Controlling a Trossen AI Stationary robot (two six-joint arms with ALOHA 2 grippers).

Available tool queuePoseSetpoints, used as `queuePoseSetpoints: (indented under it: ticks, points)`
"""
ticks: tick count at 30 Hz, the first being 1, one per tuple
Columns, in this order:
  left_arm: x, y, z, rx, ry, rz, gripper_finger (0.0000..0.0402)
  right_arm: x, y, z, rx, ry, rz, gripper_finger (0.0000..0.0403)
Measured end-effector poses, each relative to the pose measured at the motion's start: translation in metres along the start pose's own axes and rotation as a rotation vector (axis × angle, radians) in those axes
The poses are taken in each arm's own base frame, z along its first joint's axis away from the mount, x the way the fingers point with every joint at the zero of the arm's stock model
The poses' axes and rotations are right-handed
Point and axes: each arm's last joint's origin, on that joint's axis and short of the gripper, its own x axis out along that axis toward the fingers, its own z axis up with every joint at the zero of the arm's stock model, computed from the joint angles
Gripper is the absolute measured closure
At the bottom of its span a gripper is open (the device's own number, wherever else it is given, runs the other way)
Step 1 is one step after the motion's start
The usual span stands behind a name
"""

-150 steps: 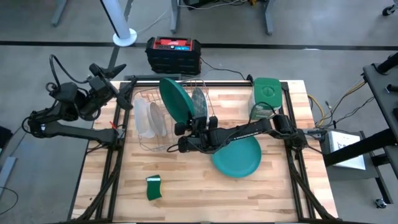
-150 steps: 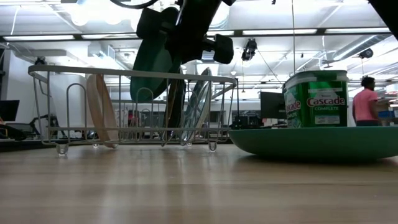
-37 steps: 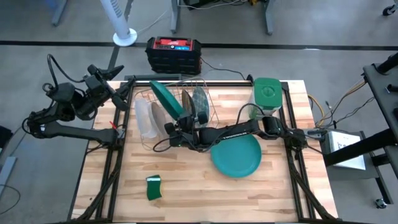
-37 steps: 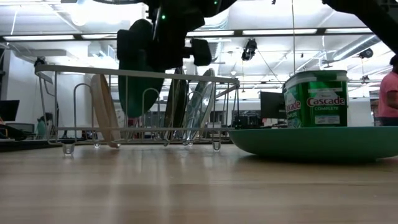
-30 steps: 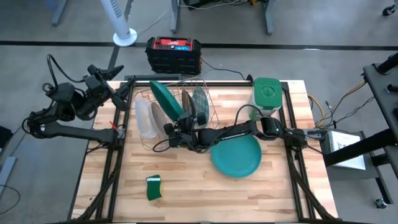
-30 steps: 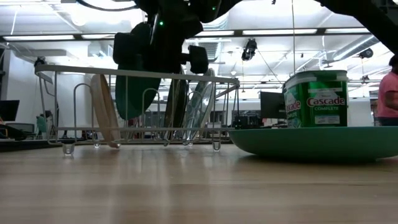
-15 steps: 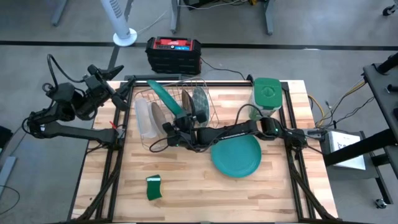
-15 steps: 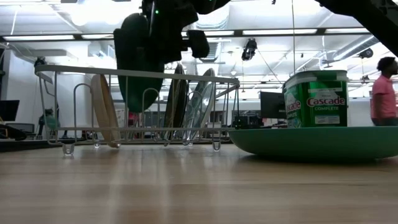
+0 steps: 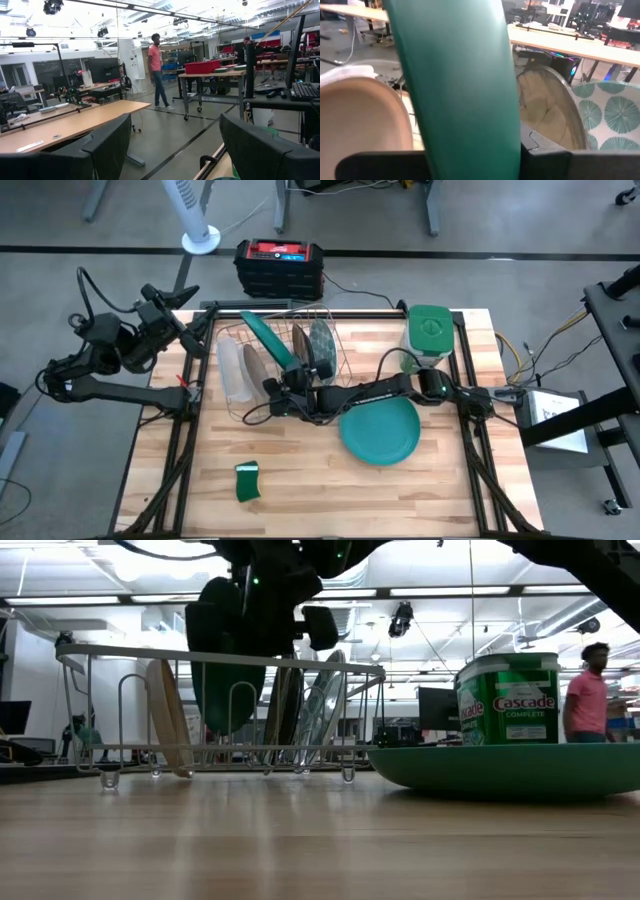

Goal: Sort dishes
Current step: Put the green plate on the dish rack

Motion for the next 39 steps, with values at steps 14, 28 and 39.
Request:
queuePoseSetpoints:
  ticks: [14, 28, 39]
  points:
    - [0.000, 0.000, 0.000, 0.000, 0.000, 0.000, 0.0109, 0.000, 0.002, -0.002, 0.044, 0.046, 0.075, 0.0301]
    - [0.000, 0.000, 0.000, 0.000, 0.001, 0.000, 0.0109, -0.003, 0.005, -0.001, 0.130, 0.092, 0.146, 0.0224]
    - [0.000, 0.000, 0.000, 0.000, 0.001, 0.000, 0.0109, -0.009, 0.008, -0.002, 0.157, 0.146, 0.226, 0.0185]
